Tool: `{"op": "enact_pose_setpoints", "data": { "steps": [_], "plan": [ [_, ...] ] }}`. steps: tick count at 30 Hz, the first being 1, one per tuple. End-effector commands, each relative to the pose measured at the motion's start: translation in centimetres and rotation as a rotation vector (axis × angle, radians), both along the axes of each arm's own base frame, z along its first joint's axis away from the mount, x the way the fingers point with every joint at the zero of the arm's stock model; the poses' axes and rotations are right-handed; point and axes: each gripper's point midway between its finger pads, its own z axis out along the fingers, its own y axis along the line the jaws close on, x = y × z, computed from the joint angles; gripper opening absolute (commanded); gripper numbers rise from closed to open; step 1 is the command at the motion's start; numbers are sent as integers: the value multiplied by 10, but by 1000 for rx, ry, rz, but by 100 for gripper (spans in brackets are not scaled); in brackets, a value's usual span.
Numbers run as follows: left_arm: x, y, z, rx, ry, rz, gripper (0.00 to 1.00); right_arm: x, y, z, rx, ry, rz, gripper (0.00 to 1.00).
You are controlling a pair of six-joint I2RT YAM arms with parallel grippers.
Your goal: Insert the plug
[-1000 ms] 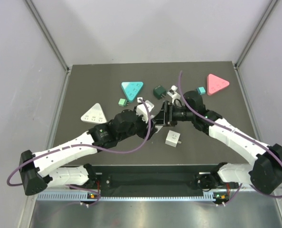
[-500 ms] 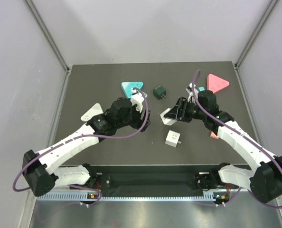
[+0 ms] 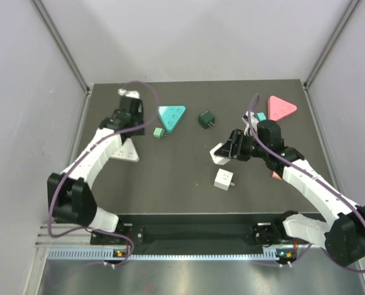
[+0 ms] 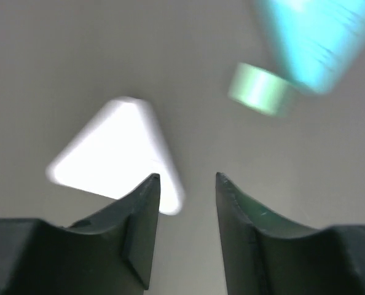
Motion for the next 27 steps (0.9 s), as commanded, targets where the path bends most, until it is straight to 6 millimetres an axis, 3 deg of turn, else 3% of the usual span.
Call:
{"op": "enact_pose_setpoints", "data": {
  "steps": [1, 2, 4, 5, 6, 7, 8, 10, 11, 12, 18, 21, 23, 24, 26, 27],
  "plan": [
    [20, 93, 3, 45, 32, 348, 42, 2, -6, 17, 19, -90, -20, 0],
    [25, 105, -14, 40, 77, 392, 39, 1, -6, 15, 20, -87, -19, 0],
    [34, 140, -23, 44, 78, 503, 33, -1, -6, 18, 27, -96, -14, 0],
    [39, 148, -38, 83, 101, 529, 32, -2, -6, 19, 28, -101, -14, 0],
    [39, 169, -46, 87, 114, 580, 26, -4, -7, 20, 27, -104, -9, 0],
    [44, 176, -52, 81, 123, 594, 22, -5, -7, 20, 25, -105, -6, 0],
    [44, 181, -75, 82, 189, 606, 19, -6, -7, 22, 26, -111, -4, 0],
    [47, 194, -88, 83, 234, 640, 8, -7, -8, 23, 21, -117, 1, 0],
    [43, 197, -106, 101, 292, 647, 5, -9, -8, 26, 23, -124, 3, 0],
    [42, 202, -111, 120, 304, 657, 3, -10, -8, 26, 22, -129, 8, 0],
    [21, 188, -155, 84, 448, 647, 0, -13, -12, 30, 2, -170, 10, 0],
    [4, 168, -171, -17, 504, 631, 0, -13, -13, 28, -6, -177, 16, 0],
    [-4, 151, -168, -106, 502, 627, 0, -12, -13, 28, -12, -185, 16, 0],
    [-20, 143, -178, -137, 521, 626, 0, -11, -14, 26, -22, -185, 8, 0],
    [-27, 120, -169, -255, 488, 596, 0, -8, -15, 25, -34, -188, 0, 0],
    [-44, 110, -178, -280, 522, 588, 0, -6, -16, 25, -44, -194, -10, 0]
  ]
}}
